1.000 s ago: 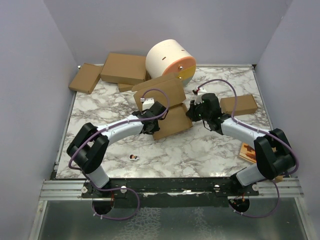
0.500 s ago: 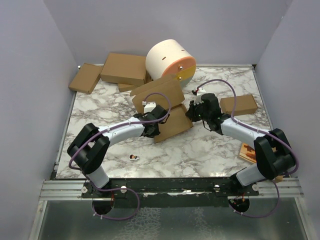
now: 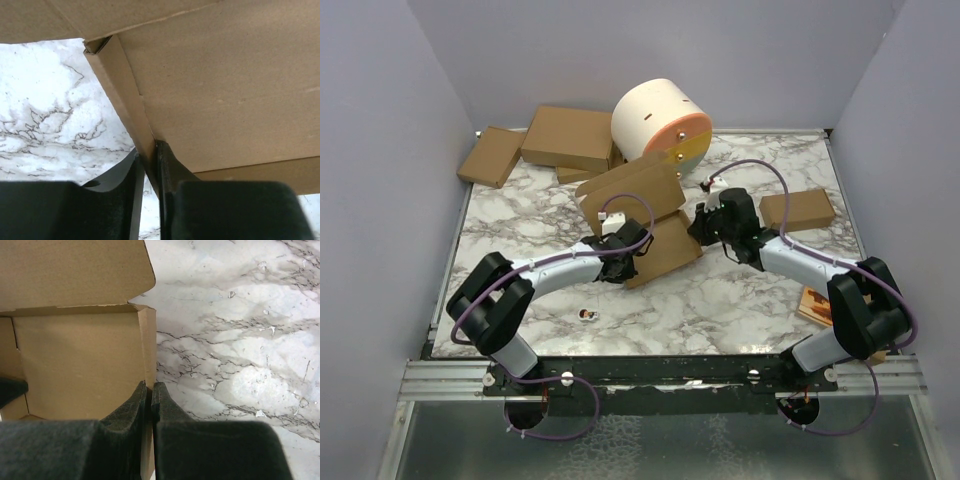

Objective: Fold the paper box

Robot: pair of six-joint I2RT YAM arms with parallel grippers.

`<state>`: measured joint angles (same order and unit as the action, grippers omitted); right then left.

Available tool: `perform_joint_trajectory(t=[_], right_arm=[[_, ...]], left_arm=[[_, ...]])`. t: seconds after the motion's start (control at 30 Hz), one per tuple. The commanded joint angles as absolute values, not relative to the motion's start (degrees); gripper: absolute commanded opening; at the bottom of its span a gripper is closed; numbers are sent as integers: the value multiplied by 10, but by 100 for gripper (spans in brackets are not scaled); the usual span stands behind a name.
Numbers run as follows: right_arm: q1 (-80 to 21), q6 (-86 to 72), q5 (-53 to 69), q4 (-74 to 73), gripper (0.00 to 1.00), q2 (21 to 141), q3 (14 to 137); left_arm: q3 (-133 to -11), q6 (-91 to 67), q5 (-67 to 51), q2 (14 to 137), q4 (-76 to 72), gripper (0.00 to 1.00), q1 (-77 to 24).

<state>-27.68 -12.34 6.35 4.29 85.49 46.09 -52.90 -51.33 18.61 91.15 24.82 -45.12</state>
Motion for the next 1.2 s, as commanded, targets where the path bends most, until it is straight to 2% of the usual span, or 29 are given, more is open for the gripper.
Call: perform_joint_trajectory(t=[0.0,0.03,0.27,0.3,0.37,0.4,0.47,0.67,0.9,1.1,1.17], right_arm=[[-279,-136,74,73,1,848,461],[-279,-137,74,74,1,847,461],[-280,-138,76,75,1,843,460],[-280,-137,76,75,1,843,460],[-280,-138,75,75,1,843,460],[-280,-137,75,75,1,844,460],[-280,-137,76,75,1,844,460],[-280,-138,77,76,1,843,459],[-280,-137,80,76,1,845,459],[-280,-138,80,76,1,847,459],[-280,-138,80,76,1,847,459]], left_arm=[[-525,-521,184,907,245,4,-455],[-526,-521,185,910,245,0,-454],[-532,-518,192,914,241,0,-454],[-535,-518,195,912,244,6,-454],[-539,-516,208,905,254,33,-454],[-540,-516,212,900,256,40,-454],[-541,-514,217,892,255,44,-452],[-554,-503,224,898,251,44,-437],[-570,-494,242,916,251,38,-423],[-575,-485,248,920,251,26,-411],[-574,-483,252,920,253,16,-410]])
